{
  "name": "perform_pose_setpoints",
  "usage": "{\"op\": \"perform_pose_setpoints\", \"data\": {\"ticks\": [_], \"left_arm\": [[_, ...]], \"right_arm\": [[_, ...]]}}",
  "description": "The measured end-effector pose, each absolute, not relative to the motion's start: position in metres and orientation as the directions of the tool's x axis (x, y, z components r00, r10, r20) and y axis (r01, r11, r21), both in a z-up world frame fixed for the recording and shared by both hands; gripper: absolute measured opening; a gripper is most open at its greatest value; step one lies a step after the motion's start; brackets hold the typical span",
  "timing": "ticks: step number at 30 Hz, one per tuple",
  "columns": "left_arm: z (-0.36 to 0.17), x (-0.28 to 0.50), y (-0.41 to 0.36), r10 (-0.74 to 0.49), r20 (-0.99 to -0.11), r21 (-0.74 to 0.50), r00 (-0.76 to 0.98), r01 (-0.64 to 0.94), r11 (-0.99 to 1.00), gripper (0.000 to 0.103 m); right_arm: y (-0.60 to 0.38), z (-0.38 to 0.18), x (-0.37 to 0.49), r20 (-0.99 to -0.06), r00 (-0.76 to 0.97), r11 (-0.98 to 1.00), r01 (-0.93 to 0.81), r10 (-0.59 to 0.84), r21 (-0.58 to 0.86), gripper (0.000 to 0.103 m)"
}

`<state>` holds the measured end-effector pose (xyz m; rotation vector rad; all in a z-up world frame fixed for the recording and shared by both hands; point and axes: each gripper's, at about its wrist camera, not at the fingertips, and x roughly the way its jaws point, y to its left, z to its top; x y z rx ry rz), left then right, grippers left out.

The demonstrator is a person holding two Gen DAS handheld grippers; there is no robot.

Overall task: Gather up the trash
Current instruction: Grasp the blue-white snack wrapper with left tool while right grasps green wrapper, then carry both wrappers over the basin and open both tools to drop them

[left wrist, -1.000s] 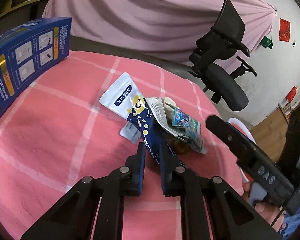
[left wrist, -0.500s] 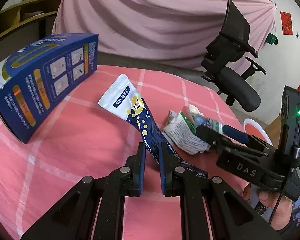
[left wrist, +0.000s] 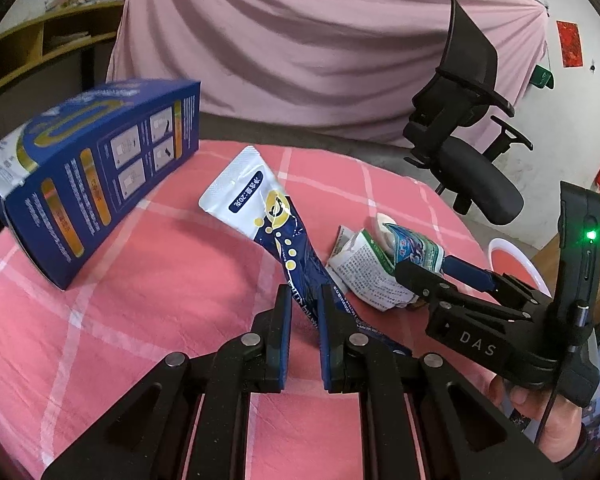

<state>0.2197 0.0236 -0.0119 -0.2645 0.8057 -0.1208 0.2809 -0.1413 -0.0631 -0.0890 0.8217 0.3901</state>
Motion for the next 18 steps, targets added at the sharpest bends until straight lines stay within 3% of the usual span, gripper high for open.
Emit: {"op": "perform_pose_setpoints", "data": {"ticks": [7,18], "left_arm": [[0.002,0.198,0.01,-0.159,-0.635,-0.215,0.756,0.024,0.976,0.005],[0.031,0.172,-0.031,-0.143,-0.468,-0.14,0.872,0.087,0.986,0.003]], "right_arm": [[-0.155,-0.044,0.257,-0.625,0.693,0.919,-0.381,0.358,0.104,0.066],[-0.193,0.001,0.2,-0.304,0.885,0.934,-0.354,0.352,0.048,0.066]]}}
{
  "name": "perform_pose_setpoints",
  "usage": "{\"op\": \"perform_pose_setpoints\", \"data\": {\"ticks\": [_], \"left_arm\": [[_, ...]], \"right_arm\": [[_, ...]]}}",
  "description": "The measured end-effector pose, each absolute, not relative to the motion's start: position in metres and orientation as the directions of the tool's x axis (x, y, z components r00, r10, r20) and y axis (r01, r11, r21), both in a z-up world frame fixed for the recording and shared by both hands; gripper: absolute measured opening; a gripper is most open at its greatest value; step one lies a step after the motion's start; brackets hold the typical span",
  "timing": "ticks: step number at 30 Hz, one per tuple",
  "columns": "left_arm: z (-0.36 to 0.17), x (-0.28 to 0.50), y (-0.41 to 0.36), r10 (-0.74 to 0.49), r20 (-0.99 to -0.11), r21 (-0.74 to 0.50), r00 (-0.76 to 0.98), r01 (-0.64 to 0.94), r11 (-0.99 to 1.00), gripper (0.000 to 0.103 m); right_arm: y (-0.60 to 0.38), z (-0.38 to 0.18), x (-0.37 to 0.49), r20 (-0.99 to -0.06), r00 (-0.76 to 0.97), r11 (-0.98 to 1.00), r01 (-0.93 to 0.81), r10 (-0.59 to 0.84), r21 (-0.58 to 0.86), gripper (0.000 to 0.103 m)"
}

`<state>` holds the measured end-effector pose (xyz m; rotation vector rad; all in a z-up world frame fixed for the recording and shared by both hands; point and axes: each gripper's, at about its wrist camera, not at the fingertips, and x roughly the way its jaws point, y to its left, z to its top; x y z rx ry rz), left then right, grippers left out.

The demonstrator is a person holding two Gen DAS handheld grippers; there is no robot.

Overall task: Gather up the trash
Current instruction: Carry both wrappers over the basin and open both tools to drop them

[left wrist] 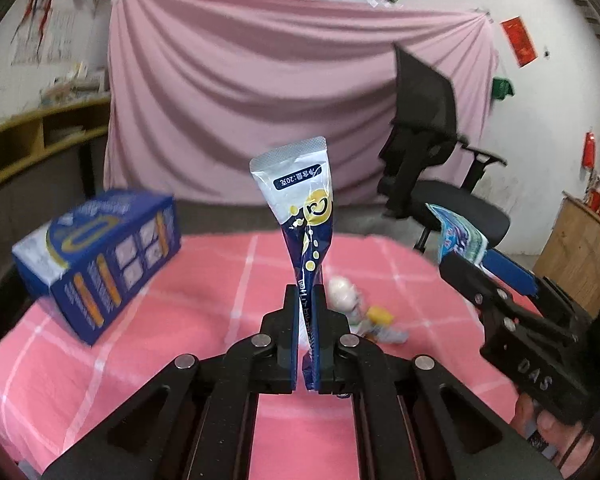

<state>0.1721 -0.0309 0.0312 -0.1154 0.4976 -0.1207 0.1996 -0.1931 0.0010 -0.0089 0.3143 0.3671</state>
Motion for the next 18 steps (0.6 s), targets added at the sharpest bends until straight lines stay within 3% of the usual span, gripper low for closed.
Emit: {"op": "perform_pose_setpoints", "data": {"ticks": [9,18], "left_arm": [[0.062,0.168,-0.092,-0.253,-0.311,-0.111,0.916,0.229,0.967,0.003],[0.072,0.195,-0.161,-0.38,-0.263,-0.104,0.886,0.366,0.925,0.003]], "right_arm": [[-0.246,0.024,0.178,-0.138,0.971,0.981,-0.194,0.195,0.022,0.066],[-0.324,0.029,0.177,-0.116,0.993,0.995,0.003,0.009,0.099,0.066]]}}
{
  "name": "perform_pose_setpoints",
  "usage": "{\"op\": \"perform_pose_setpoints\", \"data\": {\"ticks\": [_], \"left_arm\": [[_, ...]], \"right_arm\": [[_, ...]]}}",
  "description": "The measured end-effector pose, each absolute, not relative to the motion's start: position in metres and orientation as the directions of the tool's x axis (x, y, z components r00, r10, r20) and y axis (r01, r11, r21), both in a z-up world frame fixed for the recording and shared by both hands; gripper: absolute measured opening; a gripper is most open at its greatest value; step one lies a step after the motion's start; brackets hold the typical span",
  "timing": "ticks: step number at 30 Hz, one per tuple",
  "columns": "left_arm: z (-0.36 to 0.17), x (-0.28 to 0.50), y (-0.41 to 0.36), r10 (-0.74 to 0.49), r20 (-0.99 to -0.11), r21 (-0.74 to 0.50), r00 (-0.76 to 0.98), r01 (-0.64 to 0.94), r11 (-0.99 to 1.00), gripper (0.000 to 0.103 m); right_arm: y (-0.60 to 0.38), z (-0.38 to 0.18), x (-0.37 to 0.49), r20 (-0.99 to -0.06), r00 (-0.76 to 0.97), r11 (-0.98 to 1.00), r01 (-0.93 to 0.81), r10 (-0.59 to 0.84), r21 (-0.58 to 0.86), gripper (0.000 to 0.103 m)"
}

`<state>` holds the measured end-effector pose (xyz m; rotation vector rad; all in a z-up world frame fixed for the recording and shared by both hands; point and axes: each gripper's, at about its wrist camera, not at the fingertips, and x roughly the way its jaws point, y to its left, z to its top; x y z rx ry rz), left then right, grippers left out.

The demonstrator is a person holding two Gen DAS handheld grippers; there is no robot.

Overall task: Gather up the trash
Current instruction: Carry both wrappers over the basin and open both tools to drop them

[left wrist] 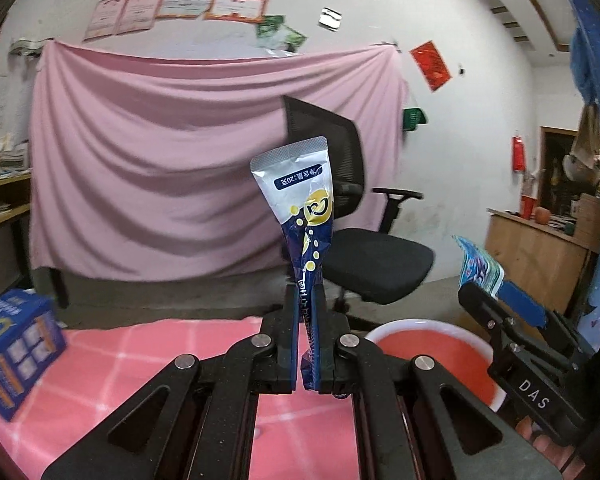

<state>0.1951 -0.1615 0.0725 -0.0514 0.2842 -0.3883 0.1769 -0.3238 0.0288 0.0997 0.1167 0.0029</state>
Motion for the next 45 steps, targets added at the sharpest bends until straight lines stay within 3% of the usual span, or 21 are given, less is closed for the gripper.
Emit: {"op": "perform_pose_setpoints", "data": {"ticks": [3,9,18,24,31,36,41,45], "left_arm": [[0.072,0.211,-0.189,-0.429,-0.277,-0.11,0.86,0.415,0.903,0.003],[0.061,0.243,-0.242,-0.501,-0.365,-0.142,0.785,0.485,0.863,0.003],[0.041,0.268,-0.277,-0.534,-0.478,-0.177,0.698,0.519,0.836,0.003],[0.022,0.284,-0.291,-0.539,-0.577,-0.205,0.614,0.53,0.823,0.003],[0.01,0.285,-0.287,-0.521,-0.625,-0.23,0.581,0.501,0.834,0.006],[0.013,0.283,-0.274,-0.517,-0.618,-0.253,0.592,0.473,0.844,0.027],[0.023,0.278,-0.253,-0.497,-0.593,-0.257,0.634,0.435,0.863,0.032],[0.036,0.267,-0.224,-0.463,-0.545,-0.256,0.699,0.387,0.886,0.055]], "right_arm": [[-0.346,0.026,0.179,-0.142,0.989,0.99,0.057,-0.038,0.128,0.066],[-0.397,0.01,0.199,-0.284,0.952,0.965,0.171,-0.11,0.199,0.066],[-0.44,-0.014,0.202,-0.425,0.893,0.927,0.277,-0.151,0.253,0.067],[-0.449,-0.02,0.205,-0.463,0.873,0.921,0.296,-0.153,0.254,0.068],[-0.452,-0.021,0.214,-0.489,0.86,0.921,0.299,-0.147,0.249,0.07],[-0.452,-0.021,0.214,-0.492,0.858,0.921,0.301,-0.149,0.247,0.076],[-0.444,-0.015,0.21,-0.455,0.878,0.93,0.278,-0.144,0.242,0.082],[-0.43,-0.007,0.207,-0.404,0.905,0.941,0.242,-0.131,0.235,0.086]]}}
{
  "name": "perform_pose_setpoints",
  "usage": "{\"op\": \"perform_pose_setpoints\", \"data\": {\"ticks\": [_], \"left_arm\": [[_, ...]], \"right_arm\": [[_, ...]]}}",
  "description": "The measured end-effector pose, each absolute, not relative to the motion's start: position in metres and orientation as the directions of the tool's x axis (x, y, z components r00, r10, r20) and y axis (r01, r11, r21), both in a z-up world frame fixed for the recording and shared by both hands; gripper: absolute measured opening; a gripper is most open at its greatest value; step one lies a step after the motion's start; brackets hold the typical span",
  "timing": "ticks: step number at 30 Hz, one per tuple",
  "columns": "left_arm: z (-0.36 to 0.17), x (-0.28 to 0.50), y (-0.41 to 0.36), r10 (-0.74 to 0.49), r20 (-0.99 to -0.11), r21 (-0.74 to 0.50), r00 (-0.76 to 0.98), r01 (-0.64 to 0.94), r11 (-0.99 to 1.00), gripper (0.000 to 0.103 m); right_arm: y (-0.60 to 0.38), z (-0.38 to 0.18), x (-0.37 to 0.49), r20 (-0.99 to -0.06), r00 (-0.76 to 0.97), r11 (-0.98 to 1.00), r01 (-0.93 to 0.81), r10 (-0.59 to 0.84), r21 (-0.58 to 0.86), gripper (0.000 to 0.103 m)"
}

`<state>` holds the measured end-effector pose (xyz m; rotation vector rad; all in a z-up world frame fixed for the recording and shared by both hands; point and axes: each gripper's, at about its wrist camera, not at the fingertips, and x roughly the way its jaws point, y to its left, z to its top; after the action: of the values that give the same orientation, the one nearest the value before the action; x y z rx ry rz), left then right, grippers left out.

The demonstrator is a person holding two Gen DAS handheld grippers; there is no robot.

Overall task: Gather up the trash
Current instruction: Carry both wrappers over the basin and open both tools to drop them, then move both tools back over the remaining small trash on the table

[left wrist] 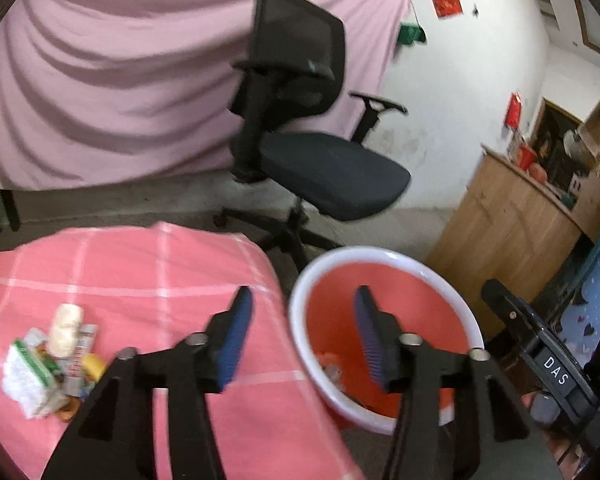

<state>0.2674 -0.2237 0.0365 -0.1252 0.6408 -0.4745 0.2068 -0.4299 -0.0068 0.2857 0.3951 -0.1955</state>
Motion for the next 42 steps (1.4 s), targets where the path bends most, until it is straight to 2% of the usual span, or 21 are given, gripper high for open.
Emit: {"op": "perform_pose_setpoints", "data": {"ticks": [2,4,5,9,16,26,35,42], "left_arm": [[0.044,0.261,-0.208,-0.438,-0.516,-0.253,0.736,0.357,0.899,0.062],[0.049,0.255,-0.191,-0.411,-0.489,-0.247,0.769,0.33,0.911,0.073],[0.053,0.25,-0.181,-0.388,-0.47,-0.239,0.793,0.309,0.921,0.082],[0.064,0.232,-0.144,-0.303,-0.387,-0.208,0.871,0.238,0.949,0.098],[0.071,0.2,-0.087,-0.176,-0.3,-0.17,0.937,0.129,0.977,0.099],[0.065,0.169,-0.033,-0.067,-0.229,-0.103,0.971,0.044,0.994,0.101],[0.042,0.151,-0.002,0.0,-0.228,-0.047,0.974,-0.011,0.999,0.101],[0.02,0.162,0.004,-0.019,-0.322,-0.015,0.947,0.015,1.0,0.101]], "right_arm": [[-0.419,-0.001,0.205,-0.368,0.923,0.95,0.211,-0.116,0.23,0.089],[-0.409,0.005,0.2,-0.327,0.94,0.957,0.183,-0.103,0.224,0.095],[-0.402,0.008,0.197,-0.298,0.95,0.962,0.166,-0.096,0.218,0.102],[-0.378,0.02,0.187,-0.193,0.979,0.974,0.099,-0.059,0.204,0.103],[-0.323,0.036,0.172,-0.033,0.998,0.986,-0.04,0.046,0.164,0.103],[-0.26,0.037,0.161,0.029,0.985,0.983,-0.171,0.17,0.061,0.103],[-0.232,0.024,0.17,-0.021,0.978,0.978,-0.209,0.209,-0.008,0.103],[-0.214,0.007,0.188,-0.151,0.966,0.974,-0.221,0.21,-0.059,0.103]]}}
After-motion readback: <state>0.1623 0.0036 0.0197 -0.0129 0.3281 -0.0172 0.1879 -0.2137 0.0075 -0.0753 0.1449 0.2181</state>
